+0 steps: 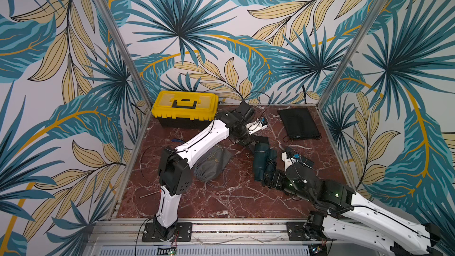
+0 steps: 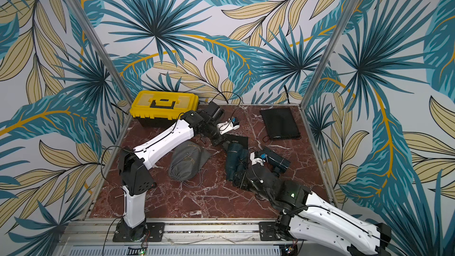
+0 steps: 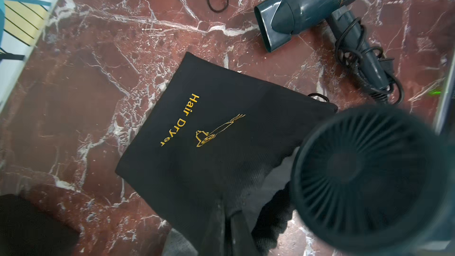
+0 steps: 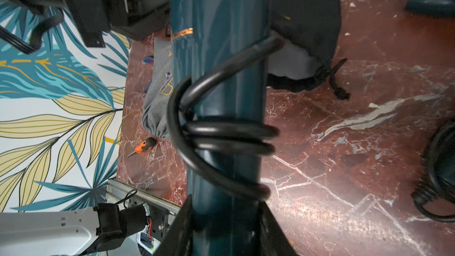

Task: Pack away hair dryers
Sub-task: Pick up the drawstring bag from the center of the board, then place the hair dryer in the drawstring bag.

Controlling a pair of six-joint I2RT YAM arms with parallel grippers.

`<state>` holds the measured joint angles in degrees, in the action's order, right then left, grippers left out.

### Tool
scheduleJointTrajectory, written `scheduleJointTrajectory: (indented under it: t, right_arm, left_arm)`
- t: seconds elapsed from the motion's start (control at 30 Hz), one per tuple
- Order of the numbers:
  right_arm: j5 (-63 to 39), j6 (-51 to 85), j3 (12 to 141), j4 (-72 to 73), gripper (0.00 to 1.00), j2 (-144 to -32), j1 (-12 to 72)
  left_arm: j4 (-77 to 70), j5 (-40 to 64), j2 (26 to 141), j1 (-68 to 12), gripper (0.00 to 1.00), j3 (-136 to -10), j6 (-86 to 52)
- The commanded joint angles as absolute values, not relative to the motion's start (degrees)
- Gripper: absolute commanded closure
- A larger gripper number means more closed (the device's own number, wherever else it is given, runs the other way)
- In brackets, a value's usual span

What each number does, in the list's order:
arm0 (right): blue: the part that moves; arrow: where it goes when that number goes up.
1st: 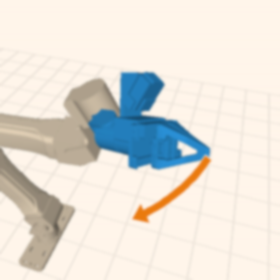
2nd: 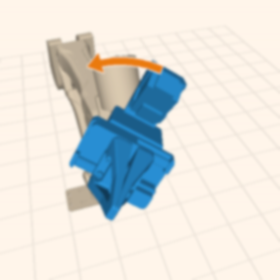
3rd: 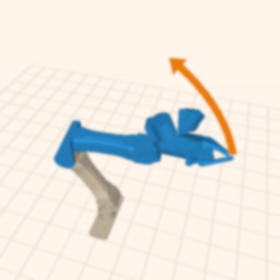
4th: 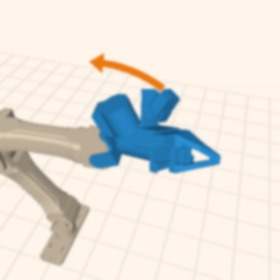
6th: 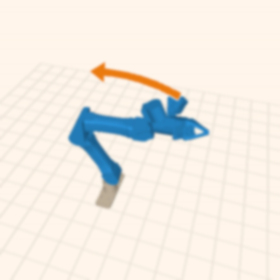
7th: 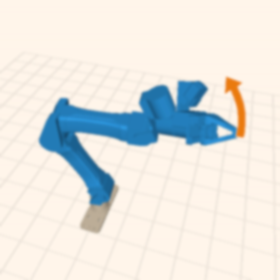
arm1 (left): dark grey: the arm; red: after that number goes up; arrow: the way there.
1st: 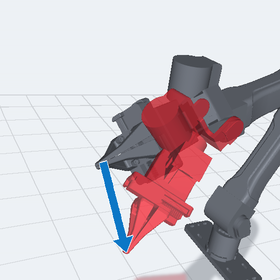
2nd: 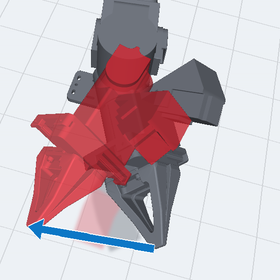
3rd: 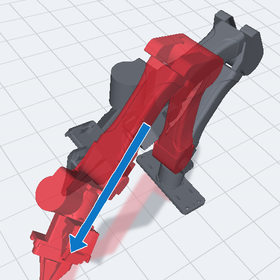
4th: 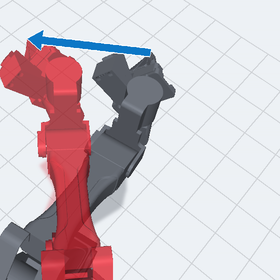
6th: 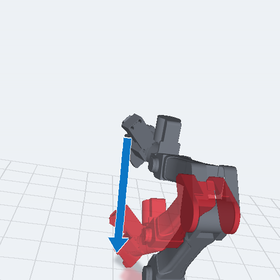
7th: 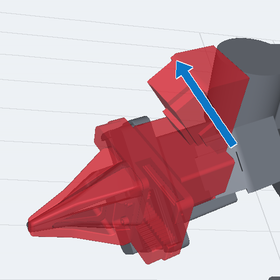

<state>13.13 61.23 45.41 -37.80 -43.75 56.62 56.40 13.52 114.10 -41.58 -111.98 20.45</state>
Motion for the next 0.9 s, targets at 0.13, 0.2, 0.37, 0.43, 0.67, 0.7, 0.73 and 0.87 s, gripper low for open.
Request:
scheduleJointTrajectory:
  t: [0.13, 0.2, 0.37, 0.43, 0.67, 0.7, 0.73, 0.87]
  right_arm:
    - [6.57, 64.61, 38.71, -23.84, 1.00, -41.24, 56.52]
    - [5.87, 66.99, 35.16, -19.87, 1.00, -39.64, 56.51]
    - [6.50, 71.81, 28.04, -14.00, 1.00, -34.28, 56.51]
    - [7.10, 72.35, 25.60, -10.00, 1.00, -31.80, 56.52]
    - [6.09, 71.72, 26.91, -10.67, 1.00, -34.18, 56.52]
    - [5.57, 70.86, 28.23, -11.88, 1.00, -35.75, 56.51]
    - [5.19, 69.91, 29.53, -14.57, 1.00, -37.52, 56.53]
    - [4.04, 66.41, 34.33, -18.44, 1.00, -43.37, 56.50]
  left_arm:
    - [56.54, 16.79, 110.71, -41.58, 1.00, -110.13, 17.23]
    - [56.56, 16.96, 110.48, -41.65, 1.00, -109.84, 16.90]
    - [56.47, 18.15, 109.01, -41.68, 1.00, -108.44, 16.70]
    - [56.53, 18.93, 108.26, -41.79, 1.00, -107.56, 16.49]
    - [56.45, 20.21, 107.22, -43.10, 1.00, -106.01, 16.00]
    - [56.48, 20.43, 107.31, -43.23, 1.00, -106.00, 15.85]
    - [56.52, 20.58, 107.39, -43.39, 1.00, -106.22, 15.67]
    - [56.51, 21.13, 107.45, -43.85, 1.00, -106.72, 15.20]
